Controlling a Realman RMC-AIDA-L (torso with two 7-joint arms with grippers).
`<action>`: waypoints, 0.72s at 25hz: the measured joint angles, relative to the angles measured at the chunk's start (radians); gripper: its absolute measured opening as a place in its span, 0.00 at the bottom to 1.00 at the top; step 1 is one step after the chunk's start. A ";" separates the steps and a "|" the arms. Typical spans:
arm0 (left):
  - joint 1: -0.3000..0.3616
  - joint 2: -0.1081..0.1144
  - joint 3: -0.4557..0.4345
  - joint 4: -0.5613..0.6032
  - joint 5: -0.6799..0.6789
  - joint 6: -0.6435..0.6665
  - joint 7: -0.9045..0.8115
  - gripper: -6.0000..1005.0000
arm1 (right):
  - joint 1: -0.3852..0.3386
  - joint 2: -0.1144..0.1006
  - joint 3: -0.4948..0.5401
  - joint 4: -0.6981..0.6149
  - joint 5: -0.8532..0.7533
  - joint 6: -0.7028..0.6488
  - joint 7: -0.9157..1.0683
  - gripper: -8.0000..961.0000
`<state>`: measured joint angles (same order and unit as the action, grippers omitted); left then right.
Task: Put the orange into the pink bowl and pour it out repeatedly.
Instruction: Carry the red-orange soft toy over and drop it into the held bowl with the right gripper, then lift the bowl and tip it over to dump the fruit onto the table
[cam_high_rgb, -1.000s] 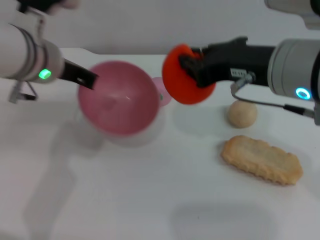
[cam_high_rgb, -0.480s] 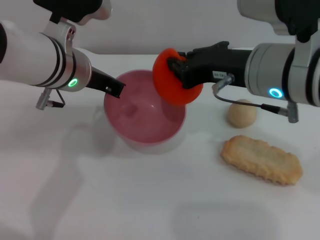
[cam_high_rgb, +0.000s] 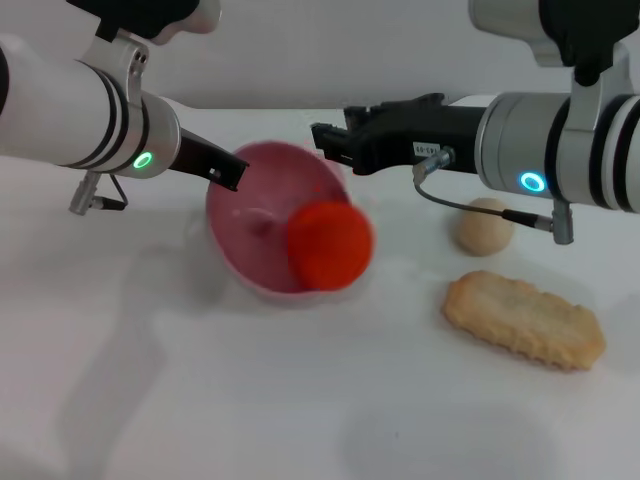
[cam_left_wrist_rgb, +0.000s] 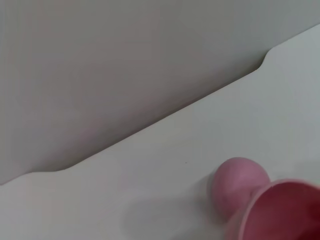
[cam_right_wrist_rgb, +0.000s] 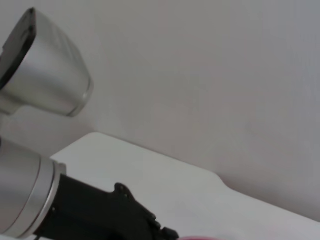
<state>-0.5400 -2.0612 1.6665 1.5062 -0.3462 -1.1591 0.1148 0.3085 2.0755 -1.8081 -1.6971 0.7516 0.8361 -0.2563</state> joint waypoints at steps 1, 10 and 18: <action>0.000 0.000 0.000 -0.001 0.000 0.000 0.001 0.05 | 0.000 0.000 0.002 0.000 0.000 -0.003 0.001 0.19; 0.006 0.002 0.012 0.004 0.016 0.007 0.043 0.05 | -0.083 -0.001 0.106 -0.040 0.010 0.002 0.013 0.60; 0.057 -0.001 0.219 0.091 0.305 0.012 0.103 0.05 | -0.219 0.001 0.370 0.010 0.195 0.101 -0.089 0.60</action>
<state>-0.4834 -2.0617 1.8858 1.5971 -0.0412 -1.1468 0.2181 0.0893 2.0767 -1.4384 -1.6871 0.9468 0.9368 -0.3455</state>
